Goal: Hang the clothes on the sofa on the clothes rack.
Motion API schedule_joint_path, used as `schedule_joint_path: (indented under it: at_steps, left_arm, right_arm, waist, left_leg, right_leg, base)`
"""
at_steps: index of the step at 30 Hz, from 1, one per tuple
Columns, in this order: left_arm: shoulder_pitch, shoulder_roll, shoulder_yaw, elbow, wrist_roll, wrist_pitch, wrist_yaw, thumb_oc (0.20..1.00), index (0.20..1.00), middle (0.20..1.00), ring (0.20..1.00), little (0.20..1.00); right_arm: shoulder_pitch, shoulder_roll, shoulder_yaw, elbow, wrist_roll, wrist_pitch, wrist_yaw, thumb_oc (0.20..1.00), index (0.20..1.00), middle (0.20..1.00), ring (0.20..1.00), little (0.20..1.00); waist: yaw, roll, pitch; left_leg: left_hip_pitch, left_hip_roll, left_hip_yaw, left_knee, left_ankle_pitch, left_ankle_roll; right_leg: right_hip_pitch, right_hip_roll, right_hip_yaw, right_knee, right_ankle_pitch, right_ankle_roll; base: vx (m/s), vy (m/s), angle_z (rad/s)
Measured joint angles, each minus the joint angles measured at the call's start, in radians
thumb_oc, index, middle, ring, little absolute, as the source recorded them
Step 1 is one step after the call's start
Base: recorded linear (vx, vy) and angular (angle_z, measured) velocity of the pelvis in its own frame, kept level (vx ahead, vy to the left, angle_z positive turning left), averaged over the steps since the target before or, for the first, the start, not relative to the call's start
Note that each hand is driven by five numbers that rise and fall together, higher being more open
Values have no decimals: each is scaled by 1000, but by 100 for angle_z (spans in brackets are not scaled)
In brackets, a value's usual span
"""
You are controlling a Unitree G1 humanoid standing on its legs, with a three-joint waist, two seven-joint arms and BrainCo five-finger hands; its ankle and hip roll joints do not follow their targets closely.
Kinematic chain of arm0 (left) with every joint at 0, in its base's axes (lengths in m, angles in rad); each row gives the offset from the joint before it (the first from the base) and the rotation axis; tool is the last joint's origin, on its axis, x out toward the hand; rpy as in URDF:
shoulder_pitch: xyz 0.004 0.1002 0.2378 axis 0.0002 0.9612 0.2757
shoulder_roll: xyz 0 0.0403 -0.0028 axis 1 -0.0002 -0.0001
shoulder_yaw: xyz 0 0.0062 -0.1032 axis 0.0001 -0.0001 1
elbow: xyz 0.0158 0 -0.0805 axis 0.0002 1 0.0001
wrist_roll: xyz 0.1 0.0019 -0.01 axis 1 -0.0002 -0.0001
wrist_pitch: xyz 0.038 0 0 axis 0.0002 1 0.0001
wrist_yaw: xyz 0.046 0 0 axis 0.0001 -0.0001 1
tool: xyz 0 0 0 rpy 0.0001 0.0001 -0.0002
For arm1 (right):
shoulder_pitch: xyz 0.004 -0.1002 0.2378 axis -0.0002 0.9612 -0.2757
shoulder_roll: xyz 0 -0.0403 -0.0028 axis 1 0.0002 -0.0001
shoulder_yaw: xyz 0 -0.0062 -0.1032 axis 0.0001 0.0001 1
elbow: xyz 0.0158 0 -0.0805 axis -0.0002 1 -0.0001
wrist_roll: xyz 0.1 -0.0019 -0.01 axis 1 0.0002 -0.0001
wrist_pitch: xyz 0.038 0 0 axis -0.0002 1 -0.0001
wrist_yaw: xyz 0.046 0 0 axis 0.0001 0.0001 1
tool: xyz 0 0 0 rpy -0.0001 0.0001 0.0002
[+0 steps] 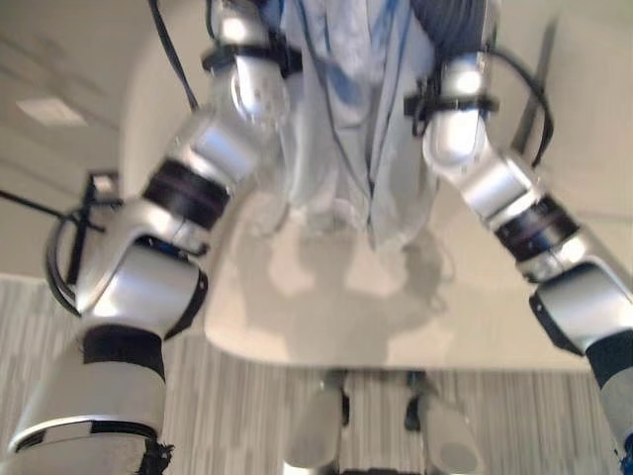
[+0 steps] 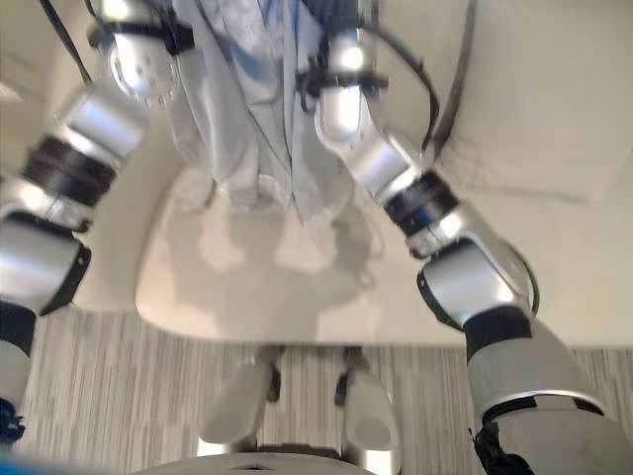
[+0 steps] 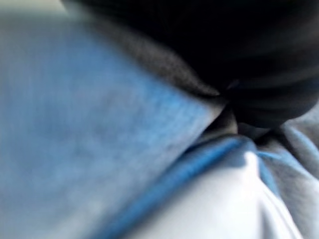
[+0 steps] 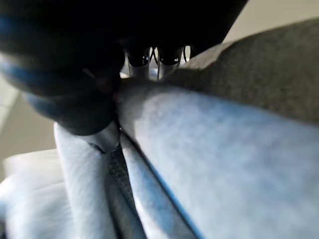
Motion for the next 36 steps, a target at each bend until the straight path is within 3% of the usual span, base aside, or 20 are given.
schedule_joint_path:
  at_steps: [6, 14, 17, 19, 20, 21, 22, 23, 24, 25, 26, 27, 28, 29, 31, 32, 33, 34, 36]
  left_arm:
    - [79, 10, 66, -41, 27, -11, -9, 200, 200, 200, 200, 200]
    - [162, 34, 121, -107, 26, -20, -22, 200, 200, 200, 200, 200]
    - [156, 56, 120, -106, 26, -44, -26, 200, 200, 200, 200, 200]
    - [150, 74, 120, -105, 25, -60, -27, 200, 200, 200, 200, 200]
    - [150, 74, 120, -106, 22, -64, -30, 200, 200, 200, 200, 200]
    - [151, 72, 117, -106, 21, -71, -33, 200, 200, 200, 200, 200]
    - [157, 55, 107, -105, 18, -77, -36, 200, 200, 200, 200, 200]
    - [158, 28, 90, -102, 16, -83, -40, 200, 200, 200, 200, 200]
    - [169, 1, 75, -107, 16, -92, -44, 200, 200, 200, 200, 200]
    - [174, -33, 62, -106, 17, -101, -56, 200, 200, 200, 200, 200]
    - [189, -47, 63, -138, 16, -102, -66, 200, 200, 200, 200, 200]
    - [205, -45, 62, -163, 16, -105, -76, 200, 200, 200, 200, 200]
    - [211, -43, 42, -157, 16, -101, -95, 200, 200, 200, 200, 200]
    - [229, -38, 58, -167, 16, -102, -101, 200, 200, 200, 200, 200]
    - [240, -15, 60, -194, 22, -95, -108, 200, 200, 200, 200, 200]
    - [243, -17, 50, -196, 26, -94, -118, 200, 200, 200, 200, 200]
    - [250, -13, 41, -211, 28, -94, -133, 200, 200, 200, 200, 200]
    - [250, -11, 42, -218, 28, -94, -134, 200, 200, 200, 200, 200]
    - [258, -2, 54, -241, 28, -95, -136, 200, 200, 200, 200, 200]
  right_arm:
    - [92, -75, -49, -10, -3, -7, 54, 200, 200, 200, 200, 200]
    - [95, -78, -62, -11, -2, -55, 99, 200, 200, 200, 200, 200]
    - [93, -78, -55, -20, 4, -63, 114, 200, 200, 200, 200, 200]
    - [93, -76, -49, -43, 5, -63, 116, 200, 200, 200, 200, 200]
    - [94, -78, -38, -61, 5, -65, 118, 200, 200, 200, 200, 200]
    - [97, -80, -38, -67, 5, -68, 118, 200, 200, 200, 200, 200]
    - [117, -95, -45, -72, 5, -74, 119, 200, 200, 200, 200, 200]
    - [143, -116, -60, -74, 4, -79, 119, 200, 200, 200, 200, 200]
    - [160, -139, -64, -70, 6, -69, 123, 200, 200, 200, 200, 200]
    - [198, -174, -95, -89, 4, -64, 140, 200, 200, 200, 200, 200]
    - [254, -172, -138, -137, 4, -57, 140, 200, 200, 200, 200, 200]
    - [284, -166, -146, -159, 3, -55, 136, 200, 200, 200, 200, 200]
    - [308, -148, -130, -143, 0, -51, 150, 200, 200, 200, 200, 200]
    - [310, -103, -129, -134, 0, -45, 159, 200, 200, 200, 200, 200]
    - [313, -65, -130, -150, -5, -35, 161, 200, 200, 200, 200, 200]
    - [326, -60, -128, -152, -5, -34, 159, 200, 200, 200, 200, 200]
    - [314, -70, -118, -136, -5, -24, 172, 200, 200, 200, 200, 200]
    - [298, -77, -118, -130, -5, -23, 173, 200, 200, 200, 200, 200]
    - [270, -83, -120, -127, -5, -26, 175, 200, 200, 200, 200, 200]
  waist:
    - [-2, 8, -76]
    - [29, 24, -184]
    - [23, 6, -194]
    - [21, -30, -194]
    - [8, -49, -203]
    - [-1, -45, -205]
    - [-16, -48, -207]
    - [-20, -25, -218]
    - [-19, 5, -238]
    - [-32, 24, -254]
    - [-21, 4, -254]
    - [-27, -21, -267]
    - [-31, -65, -267]
    - [0, -96, -263]
    - [22, -105, -250]
    - [17, -108, -248]
    - [34, -103, -241]
    - [48, -91, -233]
    - [52, -92, -231]
  left_leg:
    - [74, 16, -24, 0, -13, -1]
    - [159, 63, -47, 0, -28, -17]
    - [138, 71, -22, 65, -43, -37]
    - [127, 96, -25, 143, -59, -58]
    - [141, 157, -24, 176, -79, -89]
    - [161, 176, -24, 177, -77, -89]
    - [169, 190, -54, 194, -92, -111]
    - [180, 192, -70, 203, -92, -104]
    - [188, 180, -78, 205, -98, -112]
    - [199, 167, -65, 184, -182, -121]
    - [189, 115, -48, 169, -217, -99]
    - [182, 74, -42, 159, -201, -70]
    - [188, 12, -16, 119, -171, -39]
    - [183, -38, 24, 129, -153, -14]
    - [138, -45, 46, 177, -178, 30]
    - [148, -55, 53, 171, -175, 31]
    - [148, -34, 58, 168, -159, 51]
    - [152, -20, 58, 166, -153, 51]
    - [153, -31, 53, 153, -140, 44]
  right_leg:
    - [87, 18, -25, 0, -23, -16]
    - [182, 63, -47, 0, -59, -47]
    - [195, 33, -63, 0, -54, -92]
    - [190, -8, -49, 0, -43, -88]
    - [190, -42, -39, 3, -47, -57]
    - [189, -50, -37, 16, -53, -46]
    - [181, -76, -27, 35, -40, -8]
    - [183, -91, -39, 55, -53, -6]
    - [176, -97, -45, 70, -58, 18]
    - [135, -124, -31, 102, -35, 57]
    - [110, -176, -28, 122, -32, 73]
    - [87, -227, -9, 123, -31, 80]
    - [80, -296, -8, 112, -22, 83]
    - [58, -314, -39, 139, 54, 102]
    - [25, -328, -69, 158, 107, 74]
    - [19, -328, -63, 177, 97, 86]
    - [13, -256, -57, 273, -53, 137]
    - [3, -212, -47, 375, -155, 101]
    - [18, -166, -32, 390, -217, 55]
  base:
    - [59, -150, 11]
    - [-2, 11, 6]
    - [-49, 319, 7]
    - [-60, 496, -10]
    - [-56, 451, -10]
    - [-63, 557, 6]
    - [-15, 228, 25]
    - [-41, 582, 33]
    - [-164, 698, 29]
    - [-138, 698, 14]
    - [-230, 511, 1]
    - [-206, 330, -7]
    - [-418, 692, -42]
    - [-312, 528, -62]
    - [-151, 281, -40]
    - [-120, 174, 0]
    - [-131, 163, -2]
    - [-119, 127, -10]
    - [-101, 72, 9]
